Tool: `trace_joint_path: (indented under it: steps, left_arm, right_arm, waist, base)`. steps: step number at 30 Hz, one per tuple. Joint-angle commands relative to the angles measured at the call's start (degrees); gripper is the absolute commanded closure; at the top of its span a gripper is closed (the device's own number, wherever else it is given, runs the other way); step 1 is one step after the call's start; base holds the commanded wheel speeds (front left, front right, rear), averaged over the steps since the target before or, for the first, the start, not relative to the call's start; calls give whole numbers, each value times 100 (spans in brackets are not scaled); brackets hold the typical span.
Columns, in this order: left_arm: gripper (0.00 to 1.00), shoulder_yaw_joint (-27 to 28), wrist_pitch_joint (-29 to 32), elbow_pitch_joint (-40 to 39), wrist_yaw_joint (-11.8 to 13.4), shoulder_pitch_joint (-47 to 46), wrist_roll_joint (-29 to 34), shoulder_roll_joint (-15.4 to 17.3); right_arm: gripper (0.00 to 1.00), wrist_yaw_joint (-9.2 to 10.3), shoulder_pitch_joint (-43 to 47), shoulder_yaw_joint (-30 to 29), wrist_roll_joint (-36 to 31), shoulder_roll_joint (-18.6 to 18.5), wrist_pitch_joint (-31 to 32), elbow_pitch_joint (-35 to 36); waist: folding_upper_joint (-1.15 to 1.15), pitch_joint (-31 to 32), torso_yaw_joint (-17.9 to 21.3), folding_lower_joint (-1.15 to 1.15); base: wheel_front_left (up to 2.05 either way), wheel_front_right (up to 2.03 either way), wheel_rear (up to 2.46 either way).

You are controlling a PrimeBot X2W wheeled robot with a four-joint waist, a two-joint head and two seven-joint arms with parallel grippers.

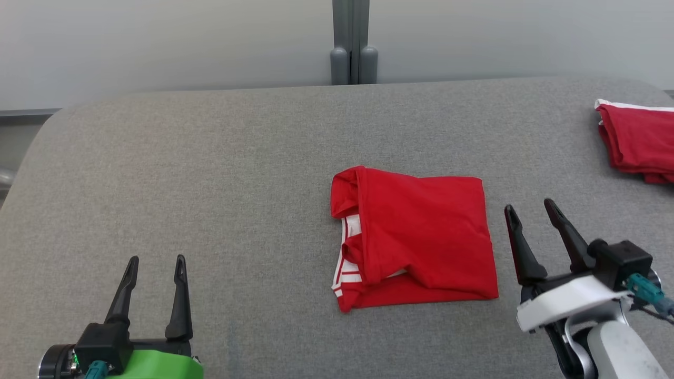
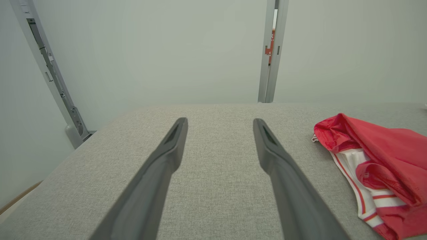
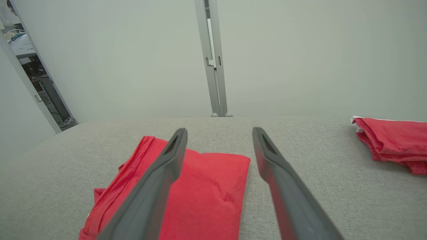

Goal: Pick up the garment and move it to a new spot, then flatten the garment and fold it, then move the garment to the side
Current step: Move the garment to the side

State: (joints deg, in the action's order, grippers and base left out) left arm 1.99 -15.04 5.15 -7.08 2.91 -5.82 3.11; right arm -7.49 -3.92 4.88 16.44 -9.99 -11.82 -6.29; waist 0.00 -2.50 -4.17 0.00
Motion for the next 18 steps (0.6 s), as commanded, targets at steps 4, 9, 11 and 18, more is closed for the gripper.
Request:
trace_joint_path:
  steps: [4, 9, 11, 18]
  left_arm:
    - [0, -49, -16, -40, -7, -189, 65, 9]
    - [0, -128, -16, -52, 32, -299, 37, -2]
    - [0, -157, -16, -51, 48, -333, 20, -6]
    - [0, -258, -16, -43, 88, -468, -32, -13]
  right_arm:
    - [0, 2, -671, 147, -76, -140, 163, -252]
    - [0, 3, -1331, 287, -37, -263, 321, -764]
    - [0, 3, -1474, 316, -37, -307, 349, -1019]
    - [0, 3, -1732, 294, 44, -256, 288, -1991]
  waist:
    - [0, -210, -60, 0]
    - [0, -417, -148, 0]
    - [0, -497, -193, 0]
    - [0, -740, -314, 0]
  base:
    - [0, 0, 0]
    - [0, 0, 0]
    - [0, 0, 0]
    - [0, 0, 0]
